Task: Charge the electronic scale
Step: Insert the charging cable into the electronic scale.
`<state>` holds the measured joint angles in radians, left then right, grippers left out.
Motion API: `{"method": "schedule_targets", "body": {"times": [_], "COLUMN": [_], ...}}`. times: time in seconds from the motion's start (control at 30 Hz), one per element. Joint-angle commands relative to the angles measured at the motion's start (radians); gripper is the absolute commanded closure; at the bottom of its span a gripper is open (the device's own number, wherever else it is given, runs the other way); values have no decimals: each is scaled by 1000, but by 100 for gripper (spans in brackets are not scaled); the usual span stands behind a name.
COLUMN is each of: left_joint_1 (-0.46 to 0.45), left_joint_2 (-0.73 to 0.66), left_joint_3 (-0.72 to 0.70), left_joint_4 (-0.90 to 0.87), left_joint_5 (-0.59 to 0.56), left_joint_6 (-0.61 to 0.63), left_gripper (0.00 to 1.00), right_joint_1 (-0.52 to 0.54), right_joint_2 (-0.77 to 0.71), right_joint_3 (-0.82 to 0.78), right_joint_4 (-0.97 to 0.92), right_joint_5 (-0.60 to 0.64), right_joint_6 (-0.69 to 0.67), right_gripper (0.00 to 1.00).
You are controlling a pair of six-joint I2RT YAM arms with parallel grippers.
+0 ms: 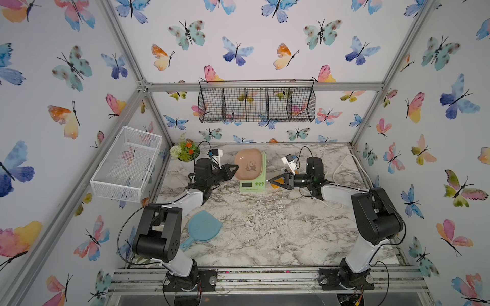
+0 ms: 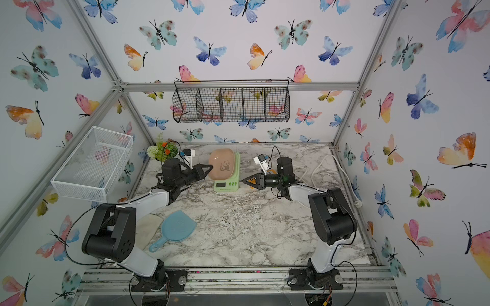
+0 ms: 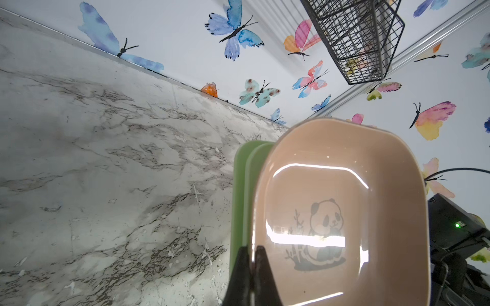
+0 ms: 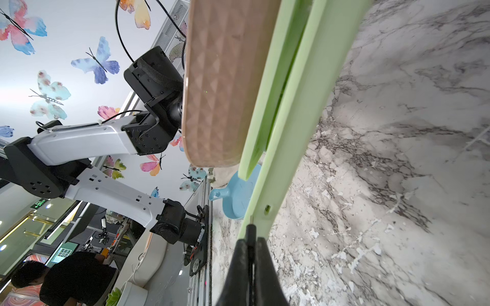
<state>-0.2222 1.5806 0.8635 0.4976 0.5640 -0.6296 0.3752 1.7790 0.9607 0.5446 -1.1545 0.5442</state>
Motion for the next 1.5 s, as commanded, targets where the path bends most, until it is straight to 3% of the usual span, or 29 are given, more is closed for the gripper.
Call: {"method": "schedule_targets", "body": {"times": [0.0, 0.73, 1.47], "left_joint_1": [-9, -14, -14], "left_joint_2": [-51, -73, -91], "left_joint_3": [8, -4, -26], "left_joint_4": [89, 121, 174], "left_joint_5": [40, 56, 47], "left_joint_6": [-11, -25, -54], "left_gripper": [100, 100, 100], "right_joint_1": [8, 9, 8], "right_joint_2": [23, 26, 19], "right_joint_3": [10, -2, -37], "right_joint_4": [38, 75, 190], "right_joint_5": [-22, 14, 17], "right_joint_6": [26, 65, 190], "right_gripper": [98, 98, 98]}}
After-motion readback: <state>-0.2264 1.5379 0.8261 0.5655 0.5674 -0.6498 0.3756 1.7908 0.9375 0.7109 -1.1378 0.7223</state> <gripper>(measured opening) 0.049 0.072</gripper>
